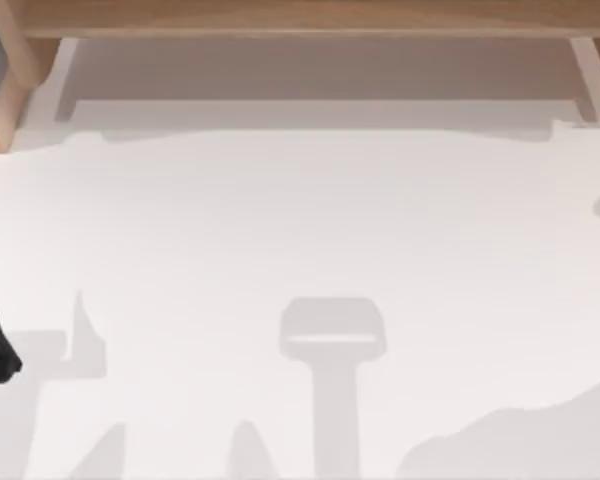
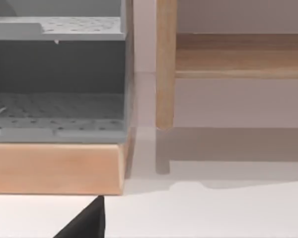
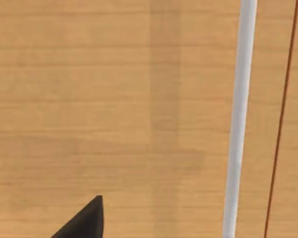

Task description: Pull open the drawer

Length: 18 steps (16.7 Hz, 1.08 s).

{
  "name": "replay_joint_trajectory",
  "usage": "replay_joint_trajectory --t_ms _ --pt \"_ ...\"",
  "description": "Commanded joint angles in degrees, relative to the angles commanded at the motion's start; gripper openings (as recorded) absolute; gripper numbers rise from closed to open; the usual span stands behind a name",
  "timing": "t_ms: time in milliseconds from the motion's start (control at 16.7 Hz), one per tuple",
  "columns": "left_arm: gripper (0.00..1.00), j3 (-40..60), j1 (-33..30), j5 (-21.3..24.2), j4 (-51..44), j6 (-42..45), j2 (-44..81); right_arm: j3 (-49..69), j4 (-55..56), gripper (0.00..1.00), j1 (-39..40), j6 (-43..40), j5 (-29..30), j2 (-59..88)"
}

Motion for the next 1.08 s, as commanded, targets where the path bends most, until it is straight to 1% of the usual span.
replay_joint_trajectory --t_ms 360,720,1020,1080 --pt "1.00 0.00 0.00 0.00 0.00 0.00 0.00 0.27 0.19 1.00 -0.15 -0.64 0.07 0.52" --pt "1.00 0.00 0.00 0.00 0.00 0.00 0.00 6.29 -2.88 1.00 1.33 -0.74 1.39 3.29" --pt "1.00 0.00 0.00 0.00 0.00 0.00 0.00 6.92 -3.21 1.00 1.47 -0.75 1.54 3.59" --pt "1.00 0.00 0.00 0.00 0.00 0.00 0.00 6.92 -3.21 0.92 1.47 -0.75 1.54 3.59"
